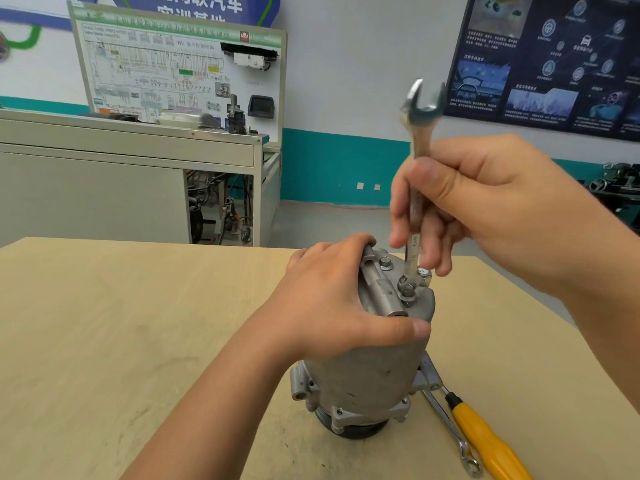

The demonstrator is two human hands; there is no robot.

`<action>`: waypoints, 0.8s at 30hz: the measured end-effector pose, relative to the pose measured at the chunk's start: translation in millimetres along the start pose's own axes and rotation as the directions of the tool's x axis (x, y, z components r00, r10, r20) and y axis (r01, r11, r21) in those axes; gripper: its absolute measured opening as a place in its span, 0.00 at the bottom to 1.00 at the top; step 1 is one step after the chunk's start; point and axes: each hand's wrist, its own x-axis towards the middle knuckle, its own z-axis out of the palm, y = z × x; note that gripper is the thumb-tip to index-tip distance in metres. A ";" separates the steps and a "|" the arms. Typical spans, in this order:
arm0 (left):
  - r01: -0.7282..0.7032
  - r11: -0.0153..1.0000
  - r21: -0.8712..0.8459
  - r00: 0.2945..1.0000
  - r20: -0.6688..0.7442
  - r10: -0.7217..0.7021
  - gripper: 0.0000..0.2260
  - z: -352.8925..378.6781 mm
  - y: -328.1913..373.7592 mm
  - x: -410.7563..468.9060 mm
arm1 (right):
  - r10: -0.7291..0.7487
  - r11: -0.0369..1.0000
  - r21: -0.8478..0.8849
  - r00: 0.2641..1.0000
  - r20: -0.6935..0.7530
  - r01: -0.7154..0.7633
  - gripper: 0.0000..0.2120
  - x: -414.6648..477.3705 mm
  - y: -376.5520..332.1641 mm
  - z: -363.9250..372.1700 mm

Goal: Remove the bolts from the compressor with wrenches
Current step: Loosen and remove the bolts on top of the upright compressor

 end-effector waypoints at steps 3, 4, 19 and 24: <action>0.014 1.000 0.013 1.000 0.001 -0.014 0.44 0.9 -0.4 -0.3 | -0.073 0.997 0.024 0.997 -0.034 0.074 0.15 -15.2 8.5 -2.3; 0.016 1.000 0.021 1.000 0.002 -0.016 0.44 1.1 -0.7 -0.4 | -0.093 0.995 0.037 0.994 -0.053 0.096 0.16 -20.2 12.0 -2.1; 0.029 0.999 0.028 1.000 0.012 -0.029 0.46 1.5 -2.7 -0.5 | -0.038 0.938 0.331 0.980 -0.193 0.101 0.18 -15.1 37.7 -10.9; 0.031 0.999 0.030 0.999 0.010 -0.031 0.47 1.5 -2.9 0.6 | 0.100 0.938 0.343 0.984 -0.151 -0.043 0.19 -3.9 32.5 -13.1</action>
